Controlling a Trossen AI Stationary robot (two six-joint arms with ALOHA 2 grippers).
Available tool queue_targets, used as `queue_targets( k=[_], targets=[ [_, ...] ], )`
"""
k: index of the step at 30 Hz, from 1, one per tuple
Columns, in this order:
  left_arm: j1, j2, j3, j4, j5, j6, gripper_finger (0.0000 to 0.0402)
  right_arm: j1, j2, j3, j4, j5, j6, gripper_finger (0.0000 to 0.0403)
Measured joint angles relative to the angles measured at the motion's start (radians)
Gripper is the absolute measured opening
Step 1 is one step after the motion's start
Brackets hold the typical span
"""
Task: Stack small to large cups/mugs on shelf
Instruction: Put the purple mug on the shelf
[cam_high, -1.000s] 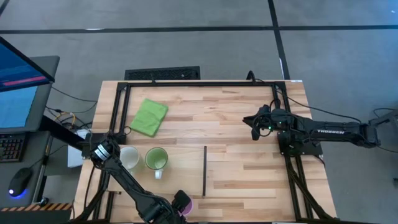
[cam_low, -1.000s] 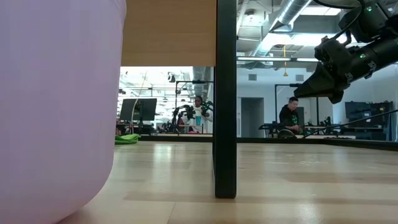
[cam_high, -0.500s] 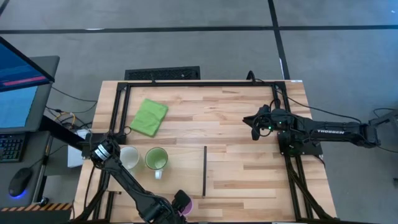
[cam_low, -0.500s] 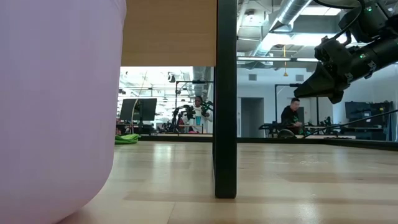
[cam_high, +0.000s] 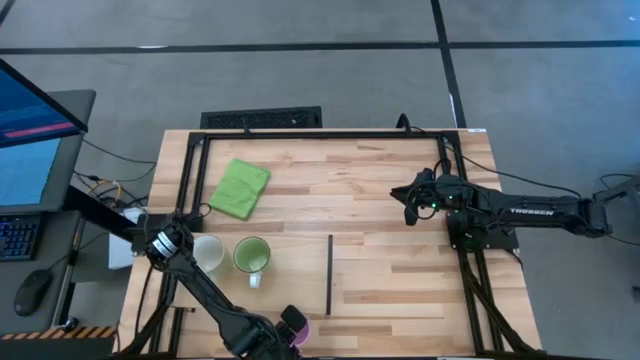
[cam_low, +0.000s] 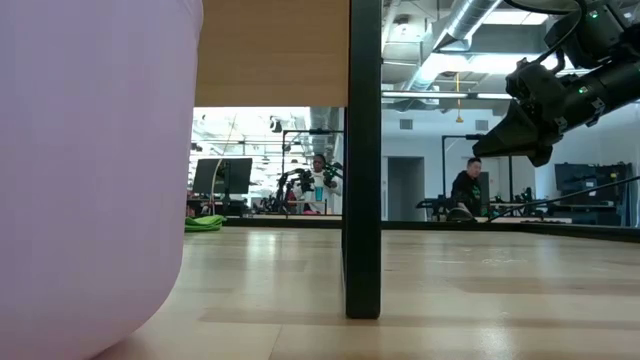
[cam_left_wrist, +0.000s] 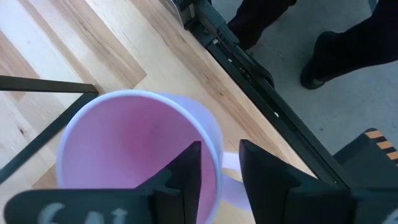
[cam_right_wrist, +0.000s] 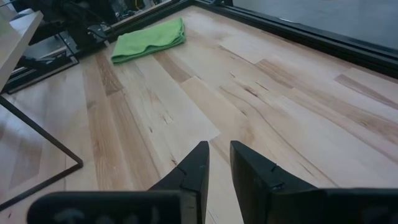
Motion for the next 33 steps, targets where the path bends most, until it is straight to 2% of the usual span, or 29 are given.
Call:
queue_targets(
  k=[13, 27, 33],
  targets=[
    [0.007, 0.0, 0.0, 0.002, 0.012, 0.002, 0.0074, 0.0, 0.0, 0.0, 0.0, 0.0, -0.003, 0.0087],
    [0.007, 0.0, 0.0, 0.0, 0.012, 0.012, 0.0007, 0.0, 0.0, 0.0, 0.0, 0.0, -0.003, 0.0087],
    [0.007, 0.0, -0.001, -0.002, 0.012, 0.013, 0.0006, 0.0, 0.0, 0.0, 0.0, 0.0, -0.003, 0.0087]
  ],
)
